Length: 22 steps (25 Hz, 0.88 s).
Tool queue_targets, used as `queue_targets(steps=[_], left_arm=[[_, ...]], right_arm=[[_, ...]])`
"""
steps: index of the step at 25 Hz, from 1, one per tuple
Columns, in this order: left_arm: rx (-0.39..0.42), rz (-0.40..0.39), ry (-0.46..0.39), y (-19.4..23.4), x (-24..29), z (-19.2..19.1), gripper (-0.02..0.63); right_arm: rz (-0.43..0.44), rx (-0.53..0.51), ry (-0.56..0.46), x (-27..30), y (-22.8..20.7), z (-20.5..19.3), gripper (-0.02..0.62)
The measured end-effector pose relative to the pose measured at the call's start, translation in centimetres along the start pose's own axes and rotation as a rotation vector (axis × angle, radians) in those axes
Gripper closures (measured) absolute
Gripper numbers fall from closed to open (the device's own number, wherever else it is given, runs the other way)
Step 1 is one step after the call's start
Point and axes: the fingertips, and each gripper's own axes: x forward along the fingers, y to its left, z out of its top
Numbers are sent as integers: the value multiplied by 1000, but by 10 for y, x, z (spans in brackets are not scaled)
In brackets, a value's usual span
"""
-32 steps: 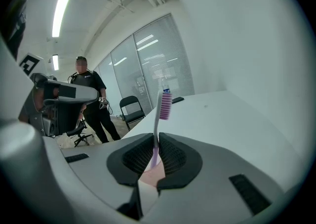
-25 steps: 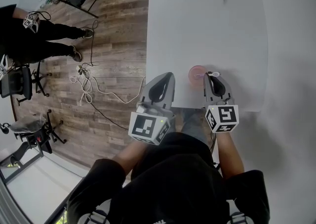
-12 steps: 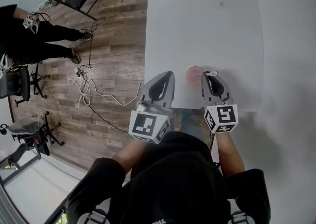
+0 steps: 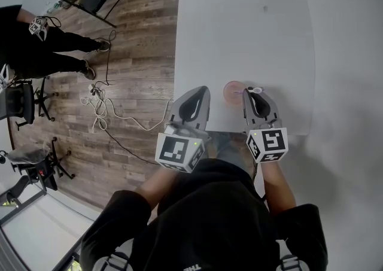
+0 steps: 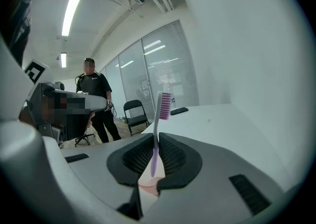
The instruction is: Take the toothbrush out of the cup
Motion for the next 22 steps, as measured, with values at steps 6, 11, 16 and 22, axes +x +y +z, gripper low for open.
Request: queue_targets(steps=[6,11,16,22], left_arm=[[10,1,-8,-3,-1,8,588],[13,-3,-19,-7,-3,12,588],[17,3,-25,-6,-3,16,588],[25,12,-37,-7,-5,23,588]], right_arm=[[1,-9,-13,-5,-2,13,551],[5,-17,-22,-11,0,21,551],[9,-28,-31,-13,-1,33,551],[12,-46,-48,-20,-3,48,551]])
